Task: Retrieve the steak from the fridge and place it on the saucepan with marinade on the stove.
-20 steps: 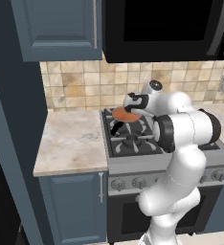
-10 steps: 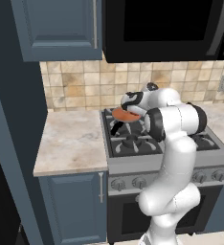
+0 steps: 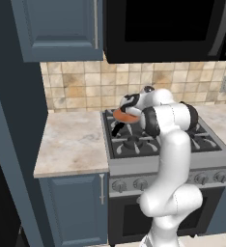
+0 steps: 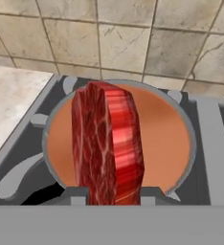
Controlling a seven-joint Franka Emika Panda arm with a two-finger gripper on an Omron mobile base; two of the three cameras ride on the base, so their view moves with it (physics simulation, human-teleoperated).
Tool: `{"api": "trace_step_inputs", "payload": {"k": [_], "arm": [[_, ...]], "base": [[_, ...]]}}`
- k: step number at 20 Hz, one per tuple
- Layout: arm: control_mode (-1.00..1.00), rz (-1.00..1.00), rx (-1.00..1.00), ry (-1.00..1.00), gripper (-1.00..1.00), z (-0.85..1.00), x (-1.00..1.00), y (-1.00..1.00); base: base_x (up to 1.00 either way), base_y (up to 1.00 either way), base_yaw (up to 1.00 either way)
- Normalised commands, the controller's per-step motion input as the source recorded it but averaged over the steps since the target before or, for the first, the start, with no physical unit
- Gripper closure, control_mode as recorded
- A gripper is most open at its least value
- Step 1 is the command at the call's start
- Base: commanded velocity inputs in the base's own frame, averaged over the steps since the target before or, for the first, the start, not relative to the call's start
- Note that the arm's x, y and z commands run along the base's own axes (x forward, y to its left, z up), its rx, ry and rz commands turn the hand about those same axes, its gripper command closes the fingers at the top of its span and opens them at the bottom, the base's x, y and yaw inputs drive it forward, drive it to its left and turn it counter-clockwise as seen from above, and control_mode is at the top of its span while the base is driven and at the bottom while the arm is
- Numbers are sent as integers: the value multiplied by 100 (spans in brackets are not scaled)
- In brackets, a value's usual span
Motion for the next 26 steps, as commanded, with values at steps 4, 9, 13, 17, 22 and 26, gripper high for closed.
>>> {"api": "trace_step_inputs", "payload": {"k": [4, 9, 13, 17, 22, 26], "arm": [[-100, 0, -5, 0, 100, -24, 36, 0], [-100, 0, -1, 0, 100, -17, 25, 0], [-100, 0, 0, 0, 100, 0, 13, 0], [-100, 0, 0, 0, -100, 0, 13, 0], [-100, 0, 0, 0, -100, 0, 9, 0], [-100, 0, 0, 0, -100, 0, 3, 0]], "base": [[0, 0, 0], [0, 0, 0], [0, 0, 0], [0, 0, 0], [0, 0, 0], [0, 0, 0]]}}
